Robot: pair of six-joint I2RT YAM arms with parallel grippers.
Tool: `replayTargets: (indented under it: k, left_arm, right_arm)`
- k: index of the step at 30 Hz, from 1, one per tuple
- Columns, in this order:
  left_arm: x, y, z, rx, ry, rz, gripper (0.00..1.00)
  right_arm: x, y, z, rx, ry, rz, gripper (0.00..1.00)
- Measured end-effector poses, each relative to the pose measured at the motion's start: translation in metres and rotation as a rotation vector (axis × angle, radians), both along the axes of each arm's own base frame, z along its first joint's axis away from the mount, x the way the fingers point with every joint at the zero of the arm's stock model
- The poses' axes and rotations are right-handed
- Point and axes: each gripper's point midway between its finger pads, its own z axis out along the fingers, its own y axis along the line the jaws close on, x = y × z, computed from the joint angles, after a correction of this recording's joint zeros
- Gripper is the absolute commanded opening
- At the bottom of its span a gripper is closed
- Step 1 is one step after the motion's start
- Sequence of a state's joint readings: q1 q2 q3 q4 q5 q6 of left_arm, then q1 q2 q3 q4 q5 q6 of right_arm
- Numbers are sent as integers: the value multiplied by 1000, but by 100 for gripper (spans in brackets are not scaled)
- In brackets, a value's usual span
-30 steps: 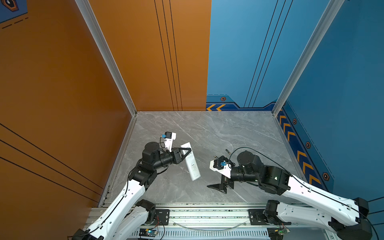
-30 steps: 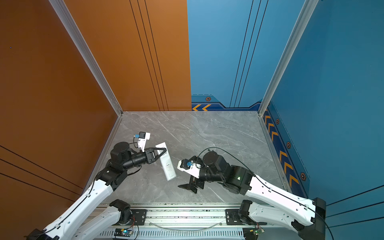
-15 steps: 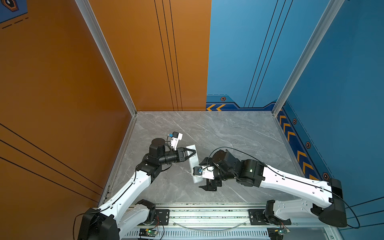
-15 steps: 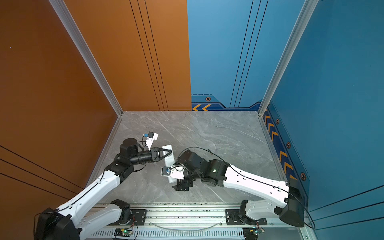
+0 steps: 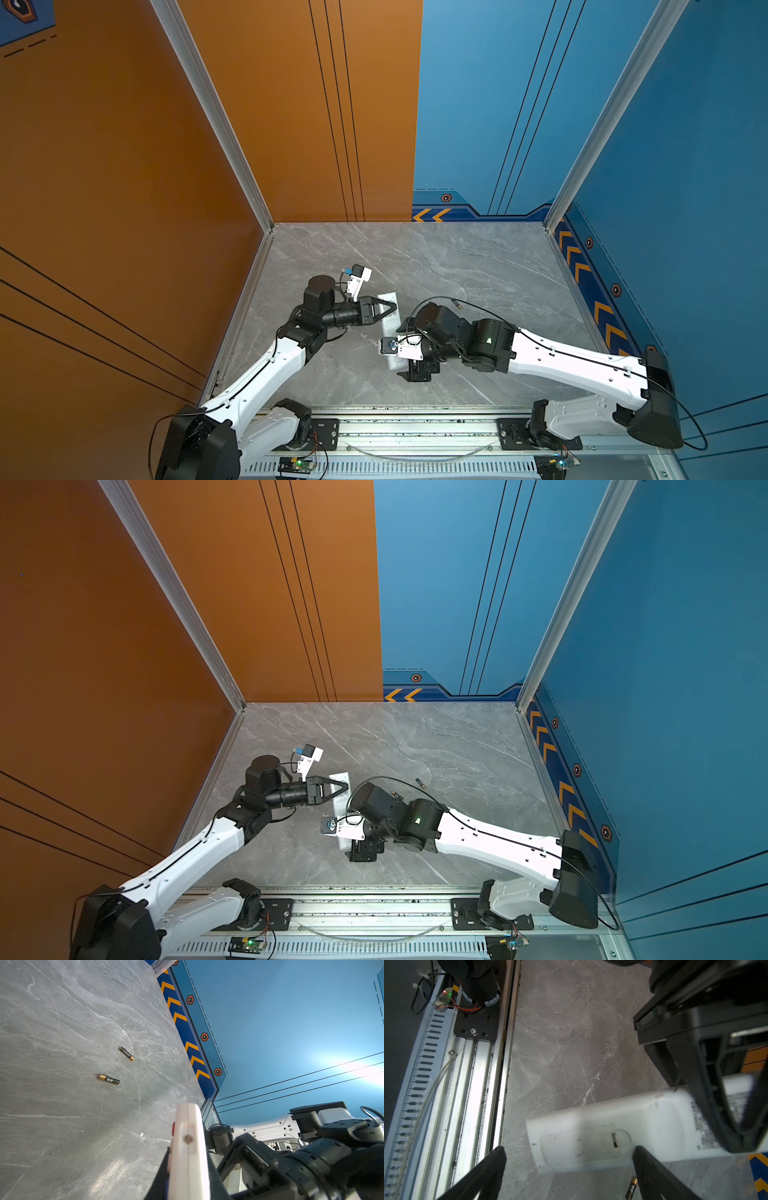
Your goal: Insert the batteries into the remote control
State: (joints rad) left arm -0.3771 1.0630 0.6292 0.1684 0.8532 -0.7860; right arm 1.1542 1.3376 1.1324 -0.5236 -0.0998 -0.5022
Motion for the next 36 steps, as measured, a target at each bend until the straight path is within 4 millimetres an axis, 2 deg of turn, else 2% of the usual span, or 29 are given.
replayTargets:
  k: [13, 26, 36]
  left_arm:
    - [0, -1, -3, -9, 15, 5, 0]
    - [2, -1, -16, 1, 37, 14, 0]
    - [4, -2, -17, -3, 42, 16, 0]
  right_arm:
    - [-2, 3, 1, 11, 5, 12, 91]
    - [-3, 6, -11, -18, 21, 17, 90]
    - [-6, 9, -14, -23, 31, 29, 89]
